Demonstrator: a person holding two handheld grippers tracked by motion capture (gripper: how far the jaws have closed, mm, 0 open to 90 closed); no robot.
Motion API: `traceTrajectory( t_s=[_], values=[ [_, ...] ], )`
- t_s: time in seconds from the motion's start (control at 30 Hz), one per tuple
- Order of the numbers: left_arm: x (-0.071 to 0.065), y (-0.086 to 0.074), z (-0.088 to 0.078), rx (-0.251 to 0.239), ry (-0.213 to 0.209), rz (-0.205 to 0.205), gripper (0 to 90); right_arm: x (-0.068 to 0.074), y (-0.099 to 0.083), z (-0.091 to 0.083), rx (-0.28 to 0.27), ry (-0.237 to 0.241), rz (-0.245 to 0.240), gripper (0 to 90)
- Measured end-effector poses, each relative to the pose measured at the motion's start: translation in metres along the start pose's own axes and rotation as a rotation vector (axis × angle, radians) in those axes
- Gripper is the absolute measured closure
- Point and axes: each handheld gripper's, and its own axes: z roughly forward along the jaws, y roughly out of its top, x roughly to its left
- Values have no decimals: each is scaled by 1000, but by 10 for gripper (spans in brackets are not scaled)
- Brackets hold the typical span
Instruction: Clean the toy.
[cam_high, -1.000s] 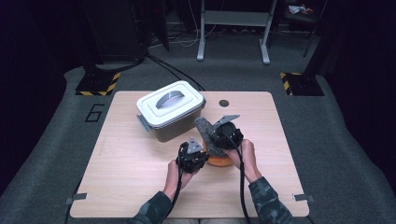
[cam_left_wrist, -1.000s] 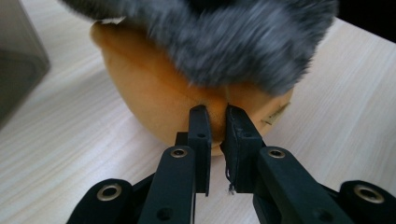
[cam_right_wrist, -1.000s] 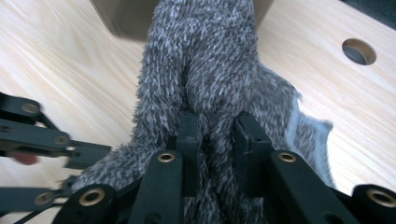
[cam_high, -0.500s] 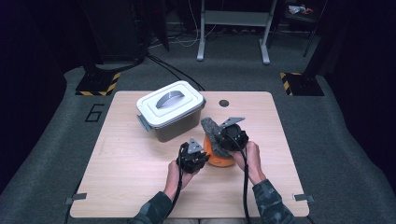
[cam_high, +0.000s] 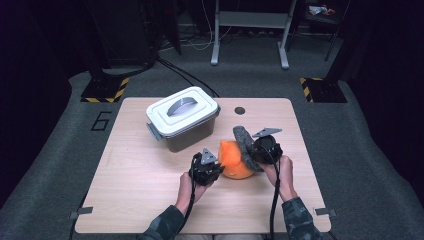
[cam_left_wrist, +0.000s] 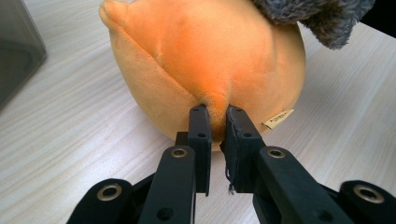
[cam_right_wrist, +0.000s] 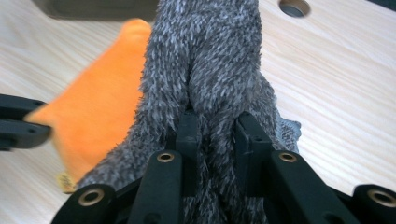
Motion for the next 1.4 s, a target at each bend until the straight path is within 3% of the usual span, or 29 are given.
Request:
traceTrajectory(
  t_s=[0.43,0.6,0.67,0.83,1.07,1.23,1.4],
  values=[
    [0,0,1,4,2,2,817,-27,-32,10,46,-42,104,738],
    [2,-2,2,-2,5,-23,816,-34,-49,24,103,-35,132,738],
    [3,-2,1,0,9,-15,816,-36,-56,33,123,-29,140,738],
    [3,-2,1,-1,10,-15,815,-39,-67,44,123,-3,174,739],
    [3,-2,1,-4,6,-24,813,-45,-61,25,105,-33,180,744],
    [4,-2,1,-6,11,-15,811,-50,-47,-4,27,-33,167,745],
    [4,-2,1,-7,10,-17,810,-39,-27,-30,-51,-13,122,744]
  ],
)
